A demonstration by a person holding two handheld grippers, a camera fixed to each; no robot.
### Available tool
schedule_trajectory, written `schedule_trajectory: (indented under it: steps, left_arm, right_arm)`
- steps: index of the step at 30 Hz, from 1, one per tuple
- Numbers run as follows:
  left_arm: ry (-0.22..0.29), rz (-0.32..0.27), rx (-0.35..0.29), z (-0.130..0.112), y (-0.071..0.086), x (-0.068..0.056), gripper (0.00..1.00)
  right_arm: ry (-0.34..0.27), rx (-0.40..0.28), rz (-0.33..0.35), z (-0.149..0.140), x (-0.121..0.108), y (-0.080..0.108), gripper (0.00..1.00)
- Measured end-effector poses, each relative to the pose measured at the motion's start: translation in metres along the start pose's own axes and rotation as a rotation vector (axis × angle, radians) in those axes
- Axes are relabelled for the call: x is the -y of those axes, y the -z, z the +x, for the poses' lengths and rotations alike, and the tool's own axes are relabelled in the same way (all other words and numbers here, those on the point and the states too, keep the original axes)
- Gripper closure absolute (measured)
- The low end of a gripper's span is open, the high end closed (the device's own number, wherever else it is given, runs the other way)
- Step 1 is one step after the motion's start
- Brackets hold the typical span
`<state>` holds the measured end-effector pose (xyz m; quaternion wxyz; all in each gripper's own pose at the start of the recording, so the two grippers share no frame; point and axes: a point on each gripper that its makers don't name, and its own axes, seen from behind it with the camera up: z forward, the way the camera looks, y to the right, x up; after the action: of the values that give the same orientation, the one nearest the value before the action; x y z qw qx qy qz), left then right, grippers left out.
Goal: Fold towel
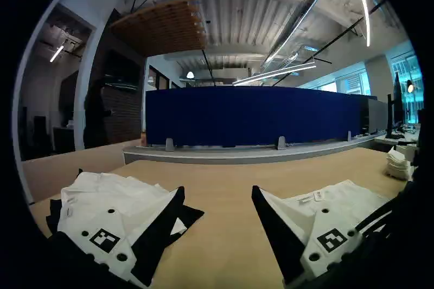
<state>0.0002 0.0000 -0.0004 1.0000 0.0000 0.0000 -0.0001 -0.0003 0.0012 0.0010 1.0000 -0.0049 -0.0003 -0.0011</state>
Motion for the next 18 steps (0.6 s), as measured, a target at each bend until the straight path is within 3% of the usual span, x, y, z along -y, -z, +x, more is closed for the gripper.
schedule_trajectory:
  steps: [8,14,18]
  left_arm:
    - [0.0,0.004,0.001,-0.001,0.002,0.001,0.09]
    - [-0.005,0.009,0.012,0.002,0.002,0.0,0.08]
    - [-0.001,-0.001,-0.008,0.028,0.0,-0.002,0.08]
  right_arm:
    - [0.001,0.0,0.007,-0.001,0.003,0.001,0.0]
    - [0.039,0.024,0.008,0.006,0.005,0.0,0.0]
    - [0.064,0.014,0.011,0.032,0.009,0.001,0.0]
